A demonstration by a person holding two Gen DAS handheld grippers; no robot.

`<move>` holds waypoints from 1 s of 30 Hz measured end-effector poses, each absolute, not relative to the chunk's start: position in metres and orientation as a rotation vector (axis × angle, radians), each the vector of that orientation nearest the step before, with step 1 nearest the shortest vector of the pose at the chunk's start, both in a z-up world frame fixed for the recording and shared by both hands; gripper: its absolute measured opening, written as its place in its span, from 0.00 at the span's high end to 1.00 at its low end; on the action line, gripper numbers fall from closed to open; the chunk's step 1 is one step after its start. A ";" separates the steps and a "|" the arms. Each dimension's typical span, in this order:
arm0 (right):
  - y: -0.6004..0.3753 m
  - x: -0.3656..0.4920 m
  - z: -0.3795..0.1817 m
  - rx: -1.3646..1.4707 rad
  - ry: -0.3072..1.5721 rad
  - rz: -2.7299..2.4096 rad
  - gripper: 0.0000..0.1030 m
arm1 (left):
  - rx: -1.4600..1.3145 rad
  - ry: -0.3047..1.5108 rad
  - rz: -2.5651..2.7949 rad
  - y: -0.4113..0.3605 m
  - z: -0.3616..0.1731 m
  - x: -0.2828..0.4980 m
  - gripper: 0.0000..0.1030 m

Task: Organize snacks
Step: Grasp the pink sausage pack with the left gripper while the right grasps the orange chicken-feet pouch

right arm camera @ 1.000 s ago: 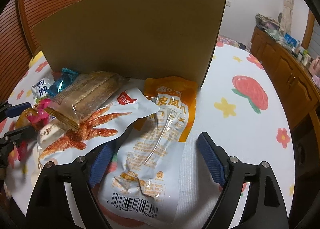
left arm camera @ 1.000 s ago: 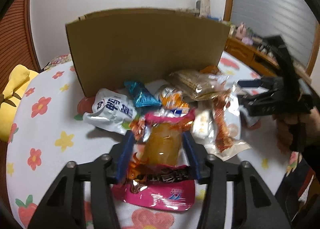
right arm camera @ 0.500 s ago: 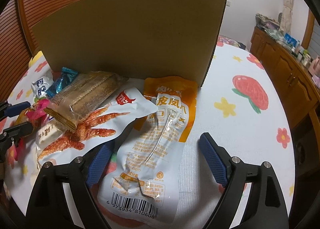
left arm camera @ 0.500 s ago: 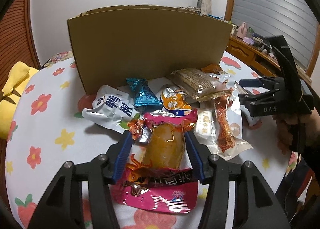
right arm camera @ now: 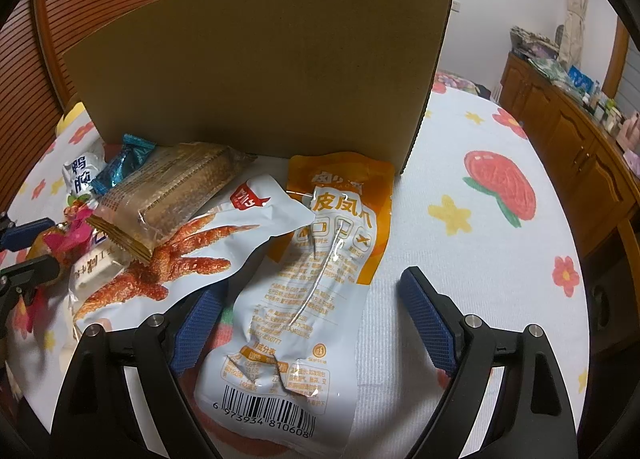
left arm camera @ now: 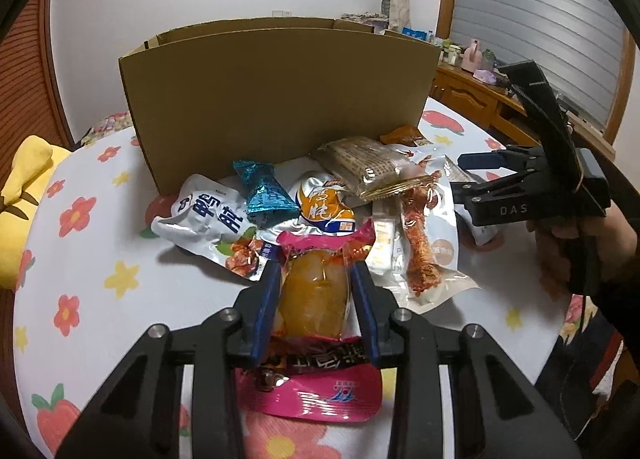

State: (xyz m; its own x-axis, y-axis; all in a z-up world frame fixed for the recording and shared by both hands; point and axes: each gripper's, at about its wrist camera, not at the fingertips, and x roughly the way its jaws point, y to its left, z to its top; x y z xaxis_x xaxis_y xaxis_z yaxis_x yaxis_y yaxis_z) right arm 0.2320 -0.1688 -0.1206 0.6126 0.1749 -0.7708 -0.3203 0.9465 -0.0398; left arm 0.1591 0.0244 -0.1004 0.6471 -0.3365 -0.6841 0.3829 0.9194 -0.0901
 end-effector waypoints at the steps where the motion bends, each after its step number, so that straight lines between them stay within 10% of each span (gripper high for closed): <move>1: -0.169 0.232 -0.120 -0.181 0.866 0.288 0.13 | 0.062 0.770 -0.413 0.025 -0.099 0.159 0.67; 13: -0.169 0.232 -0.120 -0.180 0.866 0.288 0.12 | 0.083 0.815 -0.412 0.020 -0.104 0.164 0.53; 19: -0.169 0.232 -0.120 -0.181 0.867 0.288 0.12 | 0.093 0.807 -0.437 0.017 -0.100 0.155 0.69; 30: -0.170 0.231 -0.120 -0.177 0.870 0.286 0.12 | 0.044 0.773 -0.426 0.029 -0.089 0.140 0.70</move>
State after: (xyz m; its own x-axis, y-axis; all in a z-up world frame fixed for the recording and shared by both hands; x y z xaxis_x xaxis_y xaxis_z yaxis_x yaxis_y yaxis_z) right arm 0.2310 -0.1695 -0.1203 0.6101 0.1750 -0.7727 -0.3182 0.9473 -0.0366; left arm 0.1403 0.0288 -0.0891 0.6353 -0.3571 -0.6848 0.3886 0.9141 -0.1161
